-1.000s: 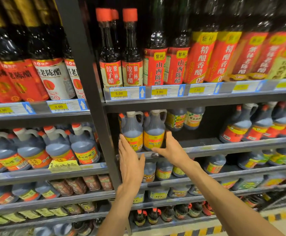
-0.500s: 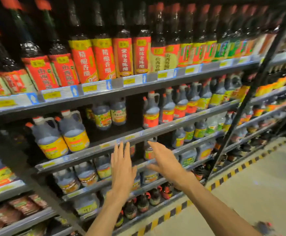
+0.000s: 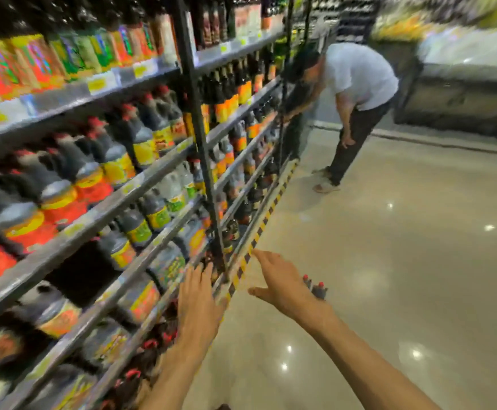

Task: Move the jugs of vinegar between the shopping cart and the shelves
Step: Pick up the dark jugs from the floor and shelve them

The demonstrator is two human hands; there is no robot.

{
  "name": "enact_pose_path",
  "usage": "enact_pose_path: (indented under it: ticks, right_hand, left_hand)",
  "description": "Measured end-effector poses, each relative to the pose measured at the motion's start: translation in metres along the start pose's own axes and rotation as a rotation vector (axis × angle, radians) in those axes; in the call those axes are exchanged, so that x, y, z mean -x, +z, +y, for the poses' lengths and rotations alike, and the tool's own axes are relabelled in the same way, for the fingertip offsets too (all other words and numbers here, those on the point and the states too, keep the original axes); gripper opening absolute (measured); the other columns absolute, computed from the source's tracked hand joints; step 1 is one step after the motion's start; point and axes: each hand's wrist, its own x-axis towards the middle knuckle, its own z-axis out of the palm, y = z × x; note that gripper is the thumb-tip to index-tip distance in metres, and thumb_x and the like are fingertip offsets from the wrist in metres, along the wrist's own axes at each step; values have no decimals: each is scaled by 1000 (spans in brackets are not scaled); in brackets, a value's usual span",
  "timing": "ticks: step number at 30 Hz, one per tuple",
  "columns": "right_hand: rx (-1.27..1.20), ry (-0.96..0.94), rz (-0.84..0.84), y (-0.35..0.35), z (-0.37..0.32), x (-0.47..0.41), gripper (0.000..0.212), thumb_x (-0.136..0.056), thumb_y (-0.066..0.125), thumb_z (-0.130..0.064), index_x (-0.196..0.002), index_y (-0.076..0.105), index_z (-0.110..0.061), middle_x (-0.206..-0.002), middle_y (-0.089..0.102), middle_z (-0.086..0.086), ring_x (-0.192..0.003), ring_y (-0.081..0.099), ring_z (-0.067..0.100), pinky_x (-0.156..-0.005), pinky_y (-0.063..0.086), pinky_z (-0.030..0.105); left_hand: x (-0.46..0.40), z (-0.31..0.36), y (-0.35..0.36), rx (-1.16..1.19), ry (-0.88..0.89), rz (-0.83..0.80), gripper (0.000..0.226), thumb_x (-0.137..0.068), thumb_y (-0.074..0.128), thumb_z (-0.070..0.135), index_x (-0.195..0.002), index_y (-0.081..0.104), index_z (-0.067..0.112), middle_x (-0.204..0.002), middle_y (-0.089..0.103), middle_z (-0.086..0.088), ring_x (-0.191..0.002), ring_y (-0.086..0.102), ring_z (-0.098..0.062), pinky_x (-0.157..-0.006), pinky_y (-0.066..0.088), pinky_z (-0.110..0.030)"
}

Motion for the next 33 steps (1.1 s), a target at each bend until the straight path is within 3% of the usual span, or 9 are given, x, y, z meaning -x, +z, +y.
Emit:
enact_pose_path:
  ticks: [5, 15, 22, 33]
  right_hand:
    - [-6, 228, 61, -7, 101, -7, 93, -86, 76, -48, -159, 26, -18, -157, 40, 9, -139, 44, 30, -113, 40, 40]
    - [-104, 574, 108, -24, 254, -53, 84, -94, 66, -47, -161, 24, -17, -161, 36, 3, -144, 39, 23, -116, 31, 31]
    - [-228, 740, 80, 2, 346, -83, 85, -94, 67, -45, -160, 23, -17, -160, 36, 3, -143, 39, 21, -114, 35, 31]
    - [-446, 920, -126, 111, 528, -146, 95, -88, 78, -38, -161, 22, -16, -158, 40, 6, -141, 42, 24, -112, 39, 34]
  left_hand:
    - [-65, 70, 54, 89, 165, -111, 86, -93, 68, 41, -161, 20, 18, -168, 18, -3, -157, 11, -25, -126, 9, -38]
    - [-217, 184, 167, 176, 344, -392, 84, -97, 65, 39, -161, 14, 20, -169, 14, -2, -157, 8, -22, -126, 13, -36]
    - [-285, 219, 252, 126, 312, -610, 83, -98, 62, 39, -162, 11, 21, -169, 12, -2, -156, 9, -21, -126, 15, -35]
    - [-383, 256, 401, 69, 109, -729, 79, -95, 67, 30, -158, 22, 17, -162, 29, -3, -148, 30, -21, -119, 27, -30]
